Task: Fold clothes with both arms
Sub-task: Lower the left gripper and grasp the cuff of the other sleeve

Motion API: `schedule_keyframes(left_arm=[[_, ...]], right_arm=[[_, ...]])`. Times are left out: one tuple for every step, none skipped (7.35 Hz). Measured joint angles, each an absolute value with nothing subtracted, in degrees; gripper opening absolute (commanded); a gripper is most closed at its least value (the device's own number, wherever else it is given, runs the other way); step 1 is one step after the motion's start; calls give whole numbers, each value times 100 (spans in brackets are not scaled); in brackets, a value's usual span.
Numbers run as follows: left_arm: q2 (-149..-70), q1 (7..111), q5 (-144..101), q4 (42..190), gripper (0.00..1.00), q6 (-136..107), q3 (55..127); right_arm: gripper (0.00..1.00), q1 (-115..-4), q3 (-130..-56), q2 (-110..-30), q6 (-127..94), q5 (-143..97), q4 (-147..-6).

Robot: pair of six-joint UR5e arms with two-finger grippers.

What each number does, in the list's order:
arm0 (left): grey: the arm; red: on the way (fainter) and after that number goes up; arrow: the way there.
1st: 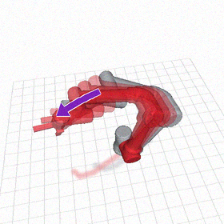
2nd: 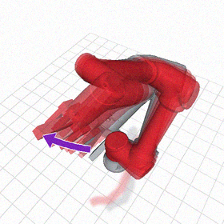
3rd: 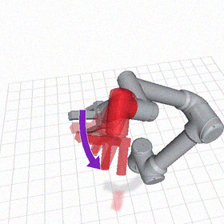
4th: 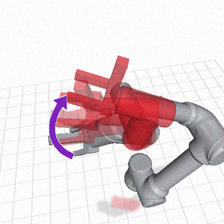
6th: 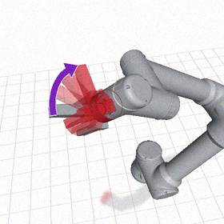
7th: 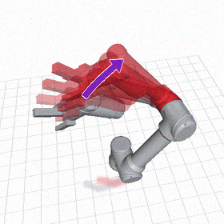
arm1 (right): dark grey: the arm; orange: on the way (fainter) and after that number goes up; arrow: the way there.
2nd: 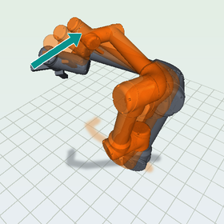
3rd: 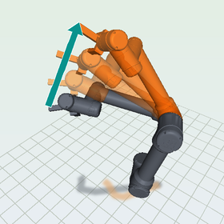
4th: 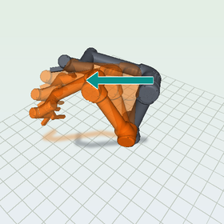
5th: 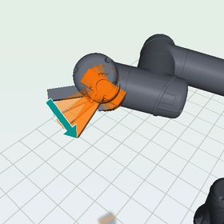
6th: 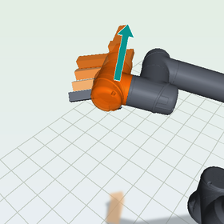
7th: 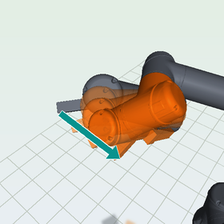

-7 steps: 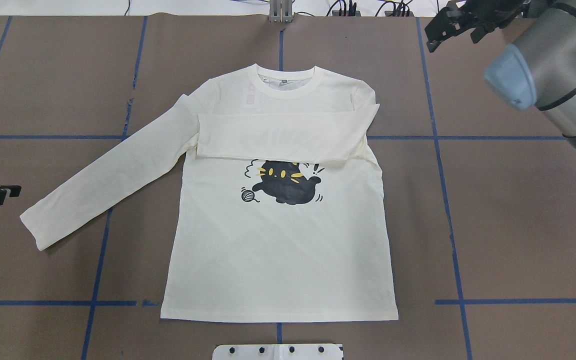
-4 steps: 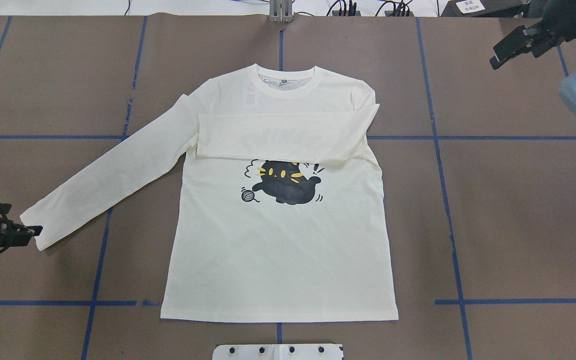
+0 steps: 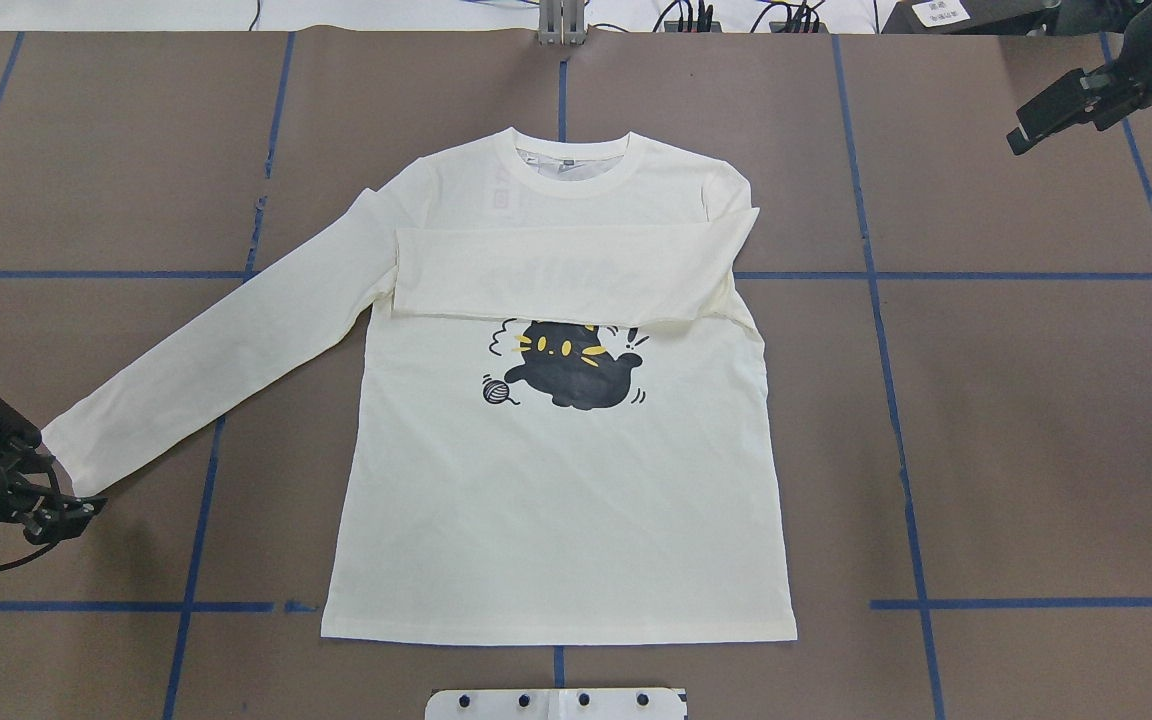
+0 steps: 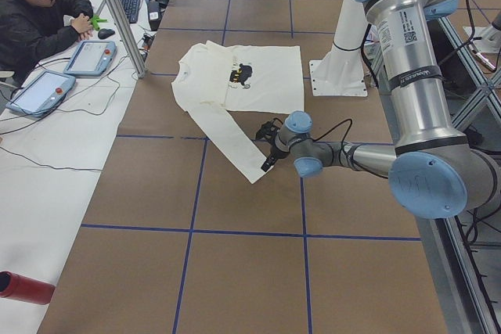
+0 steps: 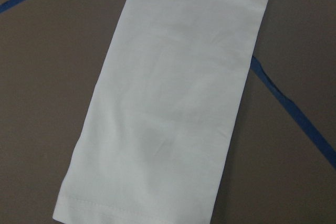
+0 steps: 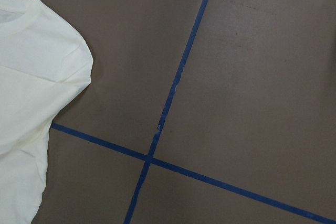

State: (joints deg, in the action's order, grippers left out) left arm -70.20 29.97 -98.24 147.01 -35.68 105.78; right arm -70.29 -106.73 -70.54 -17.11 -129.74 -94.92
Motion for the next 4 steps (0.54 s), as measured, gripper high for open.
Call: schedule_keyframes(left_arm=[[-7021, 2968, -9781, 14698, 24, -3568, 10553], [-7022, 2958, -9764, 14698, 0, -3568, 10543], [-7022, 2956, -9754, 14699, 0, -3568, 10541], [-7022, 2954, -9720, 14699, 0, -3568, 10539]], right_arm=[[100, -7031, -10711, -7090, -1713, -12973, -9492], [100, -7030, -10725, -7110, -1713, -12973, -9492], [100, -7031, -10728, -7121, -1714, -12971, -9492], [100, -7031, -10730, -7124, -1714, -12965, -9492]])
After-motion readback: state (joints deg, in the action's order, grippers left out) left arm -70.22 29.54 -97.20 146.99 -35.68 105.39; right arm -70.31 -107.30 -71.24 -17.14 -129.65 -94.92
